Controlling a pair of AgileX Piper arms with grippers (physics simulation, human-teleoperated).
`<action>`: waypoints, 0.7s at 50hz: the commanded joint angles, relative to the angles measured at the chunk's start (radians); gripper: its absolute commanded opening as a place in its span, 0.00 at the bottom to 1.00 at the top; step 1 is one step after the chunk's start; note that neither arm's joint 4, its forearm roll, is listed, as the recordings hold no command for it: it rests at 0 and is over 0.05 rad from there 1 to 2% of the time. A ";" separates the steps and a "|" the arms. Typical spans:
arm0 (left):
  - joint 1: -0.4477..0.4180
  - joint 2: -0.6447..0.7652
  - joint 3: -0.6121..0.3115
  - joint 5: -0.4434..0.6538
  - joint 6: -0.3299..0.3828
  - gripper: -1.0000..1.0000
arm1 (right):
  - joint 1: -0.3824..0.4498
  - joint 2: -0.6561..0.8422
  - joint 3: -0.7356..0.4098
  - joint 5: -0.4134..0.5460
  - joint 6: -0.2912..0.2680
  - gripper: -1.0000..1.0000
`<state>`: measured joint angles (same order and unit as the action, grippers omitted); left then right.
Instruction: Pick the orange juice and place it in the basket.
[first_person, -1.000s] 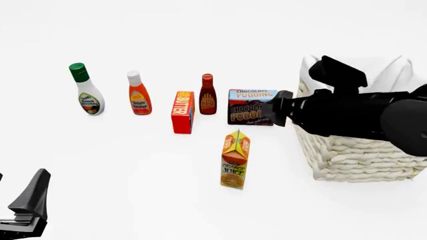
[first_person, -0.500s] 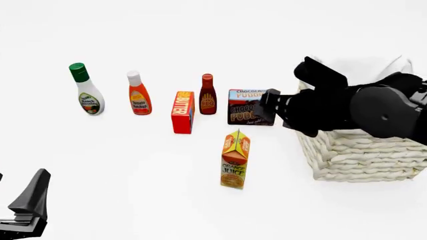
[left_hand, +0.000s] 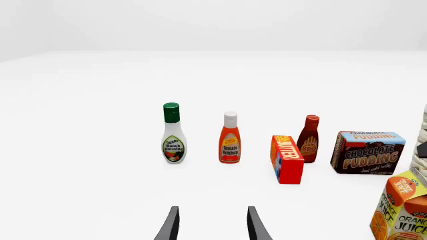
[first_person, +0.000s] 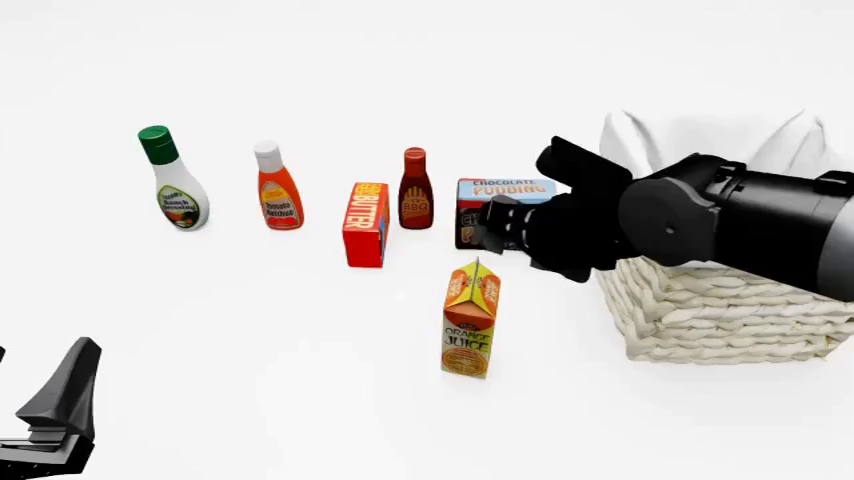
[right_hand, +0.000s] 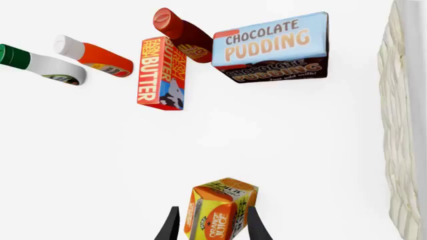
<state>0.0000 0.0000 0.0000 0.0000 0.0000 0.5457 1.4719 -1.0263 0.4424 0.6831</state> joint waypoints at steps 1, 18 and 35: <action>0.000 0.000 0.000 0.000 0.000 1.00 | 0.014 0.065 -0.021 -0.012 0.004 1.00; 0.000 0.000 0.000 0.000 0.000 1.00 | 0.042 0.112 0.001 -0.025 0.026 1.00; 0.000 0.000 0.000 0.000 0.000 1.00 | 0.066 0.133 0.039 -0.044 0.042 1.00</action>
<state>0.0000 0.0000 0.0000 0.0000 0.0000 0.5956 1.5893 -1.0093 0.4091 0.7139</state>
